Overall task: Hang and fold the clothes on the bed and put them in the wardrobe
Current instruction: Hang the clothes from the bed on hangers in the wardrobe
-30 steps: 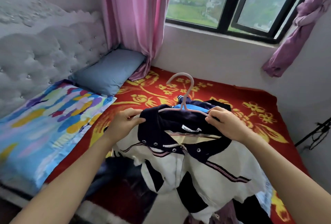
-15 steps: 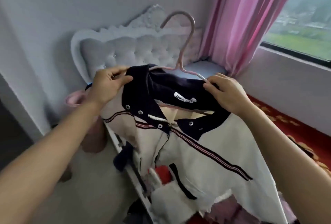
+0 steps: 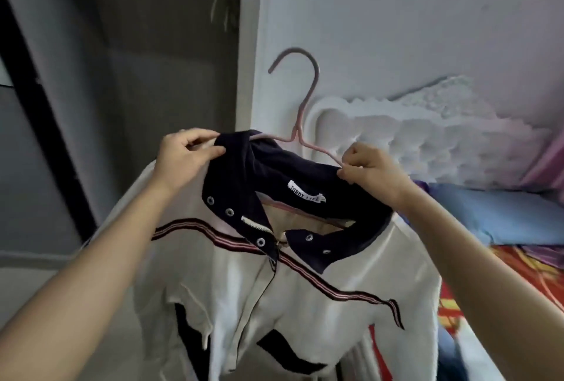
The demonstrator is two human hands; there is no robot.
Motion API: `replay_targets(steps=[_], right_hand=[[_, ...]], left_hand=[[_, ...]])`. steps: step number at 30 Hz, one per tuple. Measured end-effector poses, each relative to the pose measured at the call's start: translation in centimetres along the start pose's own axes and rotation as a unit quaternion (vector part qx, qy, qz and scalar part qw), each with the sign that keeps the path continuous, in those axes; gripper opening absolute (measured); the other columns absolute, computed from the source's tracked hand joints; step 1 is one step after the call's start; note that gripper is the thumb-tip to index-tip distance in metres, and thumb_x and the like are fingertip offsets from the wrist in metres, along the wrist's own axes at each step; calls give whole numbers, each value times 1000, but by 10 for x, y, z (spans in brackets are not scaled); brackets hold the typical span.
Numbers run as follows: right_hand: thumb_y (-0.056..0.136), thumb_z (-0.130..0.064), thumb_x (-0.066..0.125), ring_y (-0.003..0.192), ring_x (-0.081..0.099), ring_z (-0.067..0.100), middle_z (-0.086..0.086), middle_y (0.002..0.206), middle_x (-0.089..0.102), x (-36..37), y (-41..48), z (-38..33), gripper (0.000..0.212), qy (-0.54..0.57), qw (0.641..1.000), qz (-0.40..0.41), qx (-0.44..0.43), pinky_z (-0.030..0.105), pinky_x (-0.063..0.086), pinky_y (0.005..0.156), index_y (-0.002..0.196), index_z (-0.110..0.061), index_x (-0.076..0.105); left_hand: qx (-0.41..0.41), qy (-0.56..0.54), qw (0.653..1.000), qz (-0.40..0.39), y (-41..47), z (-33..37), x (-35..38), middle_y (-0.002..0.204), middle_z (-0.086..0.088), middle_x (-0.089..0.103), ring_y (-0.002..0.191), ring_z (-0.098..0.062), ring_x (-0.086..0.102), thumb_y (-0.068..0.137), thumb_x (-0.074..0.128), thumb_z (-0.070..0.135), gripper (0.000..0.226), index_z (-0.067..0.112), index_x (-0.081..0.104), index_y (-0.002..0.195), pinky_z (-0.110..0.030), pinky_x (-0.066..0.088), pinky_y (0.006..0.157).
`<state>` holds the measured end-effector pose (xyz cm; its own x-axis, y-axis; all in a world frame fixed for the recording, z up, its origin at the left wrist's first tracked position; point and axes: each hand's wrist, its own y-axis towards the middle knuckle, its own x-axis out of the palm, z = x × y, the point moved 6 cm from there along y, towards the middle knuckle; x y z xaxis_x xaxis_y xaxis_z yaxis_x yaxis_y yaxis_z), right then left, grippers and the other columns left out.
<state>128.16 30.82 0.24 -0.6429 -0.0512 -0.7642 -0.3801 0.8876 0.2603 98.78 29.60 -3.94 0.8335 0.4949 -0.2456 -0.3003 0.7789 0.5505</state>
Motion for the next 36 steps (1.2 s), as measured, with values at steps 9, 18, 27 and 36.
replay_targets(steps=[9, 18, 27, 36], right_hand=[[80, -19, 69, 30, 39, 4, -7, 34, 42, 178, 116, -80, 43, 121, 979, -98, 134, 12, 32, 35, 42, -16, 48], [83, -29, 68, 47, 53, 18, 5, 52, 54, 256, 215, -122, 38, 171, 958, -88, 210, 23, 45, 49, 53, -10, 54], [84, -16, 65, 51, 55, 18, 5, 53, 59, 315, 336, -128, 21, 203, 946, -155, 200, 22, 46, 46, 65, -5, 61], [81, -4, 61, 49, 47, 18, 7, 54, 51, 341, 495, -159, 25, 257, 947, -135, 138, 27, 39, 51, 57, -5, 54]], left_hand=[[-145, 145, 979, 12, 25, -181, -180, 121, -13, 60, 117, -25, 52, 85, 67, 13, 35, 6, 62, 119, -28, 34, 99], [-228, 142, 962, 45, 30, -285, -256, 123, -11, 59, 118, -26, 51, 90, 60, 16, 30, 9, 61, 119, -36, 37, 101], [-219, 189, 955, 64, 106, -328, -280, 114, -14, 63, 112, -31, 55, 89, 61, 11, 20, 7, 67, 107, -42, 38, 102], [-177, 227, 949, 126, 244, -349, -321, 115, -15, 60, 110, -30, 54, 90, 59, 8, 26, 8, 62, 116, -32, 37, 90]])
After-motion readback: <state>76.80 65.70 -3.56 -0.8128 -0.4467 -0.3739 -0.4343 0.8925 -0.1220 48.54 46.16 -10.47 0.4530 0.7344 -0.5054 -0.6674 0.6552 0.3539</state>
